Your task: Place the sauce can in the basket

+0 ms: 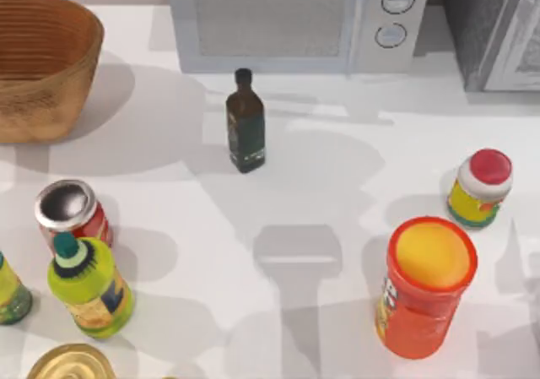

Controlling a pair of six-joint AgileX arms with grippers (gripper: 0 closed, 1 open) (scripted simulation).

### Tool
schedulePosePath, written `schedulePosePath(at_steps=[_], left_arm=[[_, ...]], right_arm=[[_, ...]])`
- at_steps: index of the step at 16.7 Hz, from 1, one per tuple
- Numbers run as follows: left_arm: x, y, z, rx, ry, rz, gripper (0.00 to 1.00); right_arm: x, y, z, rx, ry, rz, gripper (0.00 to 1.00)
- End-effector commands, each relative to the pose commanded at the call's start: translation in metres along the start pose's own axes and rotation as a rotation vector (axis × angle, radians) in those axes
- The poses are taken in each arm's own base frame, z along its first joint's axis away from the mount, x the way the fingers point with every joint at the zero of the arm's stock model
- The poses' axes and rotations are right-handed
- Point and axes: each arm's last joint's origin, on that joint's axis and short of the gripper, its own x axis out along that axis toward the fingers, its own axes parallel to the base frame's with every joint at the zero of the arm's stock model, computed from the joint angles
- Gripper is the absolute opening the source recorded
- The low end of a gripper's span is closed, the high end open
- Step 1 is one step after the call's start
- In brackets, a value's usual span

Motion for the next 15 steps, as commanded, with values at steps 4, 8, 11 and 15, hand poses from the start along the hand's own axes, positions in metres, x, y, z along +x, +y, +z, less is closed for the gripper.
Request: schedulePosePath(at_steps=[4,8,11,15], left_arm=[[0.0026,0.0000,-0.0009,0.000,0.001,0.000,0.00],[0.0026,0.0000,-0.0009,0.000,0.001,0.000,0.30],[0.0026,0.0000,-0.0009,0.000,0.001,0.000,0.53],[0.0026,0.0000,-0.0009,0.000,0.001,0.000,0.83]], right_arm=[[0.0000,0.0000,0.0000,0.000,0.000,0.000,1.00],[0.0000,0.0000,0.0000,0.000,0.000,0.000,1.00],[0.0000,0.0000,0.0000,0.000,0.000,0.000,1.00],[0.0000,0.0000,0.0000,0.000,0.000,0.000,1.00]])
